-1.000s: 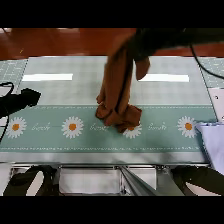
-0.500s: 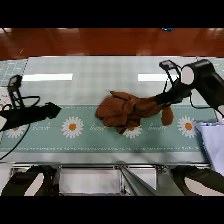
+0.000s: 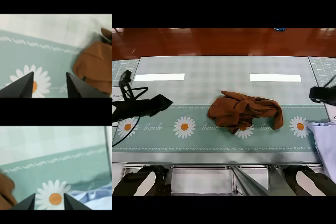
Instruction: Fold the shirts.
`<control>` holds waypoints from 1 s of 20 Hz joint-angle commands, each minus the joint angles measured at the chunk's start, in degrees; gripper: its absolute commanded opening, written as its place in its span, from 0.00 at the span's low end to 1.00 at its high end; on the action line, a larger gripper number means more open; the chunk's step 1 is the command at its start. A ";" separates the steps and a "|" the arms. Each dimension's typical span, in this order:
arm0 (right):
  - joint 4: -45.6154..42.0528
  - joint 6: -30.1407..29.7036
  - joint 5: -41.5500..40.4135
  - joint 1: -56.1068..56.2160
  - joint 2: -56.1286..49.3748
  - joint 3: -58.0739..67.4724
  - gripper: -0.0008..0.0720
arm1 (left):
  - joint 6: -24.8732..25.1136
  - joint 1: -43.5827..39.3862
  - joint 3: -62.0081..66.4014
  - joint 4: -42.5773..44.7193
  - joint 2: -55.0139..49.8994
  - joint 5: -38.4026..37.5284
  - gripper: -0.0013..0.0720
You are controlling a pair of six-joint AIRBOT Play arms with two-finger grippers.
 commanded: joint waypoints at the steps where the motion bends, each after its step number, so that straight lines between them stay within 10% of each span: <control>1: 29.49 -12.28 -5.35 -16.35 4.17 -14.25 0.58 | 8.22 -0.94 -3.06 -12.04 -7.98 -4.31 0.70; 6: 37.29 -19.71 -5.01 -18.23 4.17 -22.49 0.58 | 19.82 -5.95 -2.47 -33.33 -23.87 -0.52 0.70; 20: 37.22 -21.24 -5.09 -18.23 4.15 -22.49 0.58 | 13.51 -22.62 14.05 -30.84 -45.09 1.05 0.70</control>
